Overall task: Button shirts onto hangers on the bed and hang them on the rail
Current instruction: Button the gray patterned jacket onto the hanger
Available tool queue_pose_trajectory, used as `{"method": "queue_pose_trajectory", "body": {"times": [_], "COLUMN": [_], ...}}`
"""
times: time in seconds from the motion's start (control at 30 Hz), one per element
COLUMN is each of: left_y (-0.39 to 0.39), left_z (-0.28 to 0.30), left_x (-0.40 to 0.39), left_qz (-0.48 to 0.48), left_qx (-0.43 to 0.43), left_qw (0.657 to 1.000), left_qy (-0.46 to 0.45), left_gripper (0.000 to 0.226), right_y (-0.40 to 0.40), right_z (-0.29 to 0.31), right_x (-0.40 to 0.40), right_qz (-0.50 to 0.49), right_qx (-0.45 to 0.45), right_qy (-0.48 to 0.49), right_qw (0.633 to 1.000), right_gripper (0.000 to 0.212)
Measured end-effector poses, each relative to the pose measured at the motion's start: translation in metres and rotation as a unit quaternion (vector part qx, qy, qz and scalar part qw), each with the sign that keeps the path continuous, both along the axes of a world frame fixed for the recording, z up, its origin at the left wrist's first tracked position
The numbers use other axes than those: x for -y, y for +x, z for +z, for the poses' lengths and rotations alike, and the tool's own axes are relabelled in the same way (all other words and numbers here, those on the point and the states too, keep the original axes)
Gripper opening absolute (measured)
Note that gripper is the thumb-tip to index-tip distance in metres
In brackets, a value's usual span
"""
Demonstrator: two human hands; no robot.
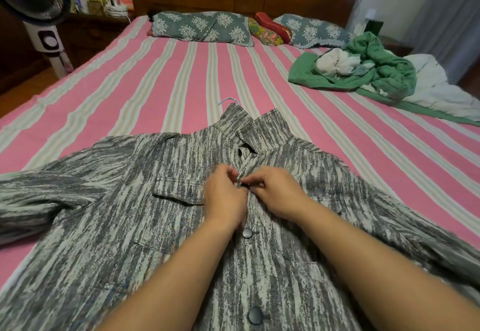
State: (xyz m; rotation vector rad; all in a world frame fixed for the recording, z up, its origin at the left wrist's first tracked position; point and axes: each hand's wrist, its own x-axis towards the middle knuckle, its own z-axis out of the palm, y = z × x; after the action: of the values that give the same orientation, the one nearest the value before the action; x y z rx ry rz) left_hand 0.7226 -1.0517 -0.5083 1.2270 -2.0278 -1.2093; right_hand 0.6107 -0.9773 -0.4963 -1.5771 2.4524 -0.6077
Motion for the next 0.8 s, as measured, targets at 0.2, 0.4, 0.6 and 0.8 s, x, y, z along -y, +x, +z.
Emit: {"method": "queue_pose_trajectory", "body": {"times": [0.2, 0.4, 0.6, 0.8], "left_y": [0.021, 0.018, 0.015, 0.012], "left_z": [-0.004, -0.008, -0.006, -0.009], "left_x": [0.013, 0.016, 0.020, 0.025], "left_qz": [-0.059, -0.067, -0.082, -0.095], "left_qx": [0.197, 0.191, 0.236, 0.244], "left_qw": [0.954, 0.963, 0.954, 0.949], "left_qy": [-0.219, -0.181, -0.166, -0.174], "left_gripper": [0.038, 0.036, 0.034, 0.032], "right_y": [-0.022, -0.026, -0.041, -0.062], "right_z": [-0.002, -0.014, -0.012, -0.008], "right_x": [-0.001, 0.005, 0.013, 0.023], "right_qz": [0.129, 0.249, 0.346, 0.473], "right_qx": [-0.095, -0.179, -0.258, -0.332], "right_qy": [0.009, -0.071, -0.053, -0.046], "right_qw": [0.987, 0.949, 0.901, 0.814], "right_gripper": [0.020, 0.023, 0.023, 0.049]}}
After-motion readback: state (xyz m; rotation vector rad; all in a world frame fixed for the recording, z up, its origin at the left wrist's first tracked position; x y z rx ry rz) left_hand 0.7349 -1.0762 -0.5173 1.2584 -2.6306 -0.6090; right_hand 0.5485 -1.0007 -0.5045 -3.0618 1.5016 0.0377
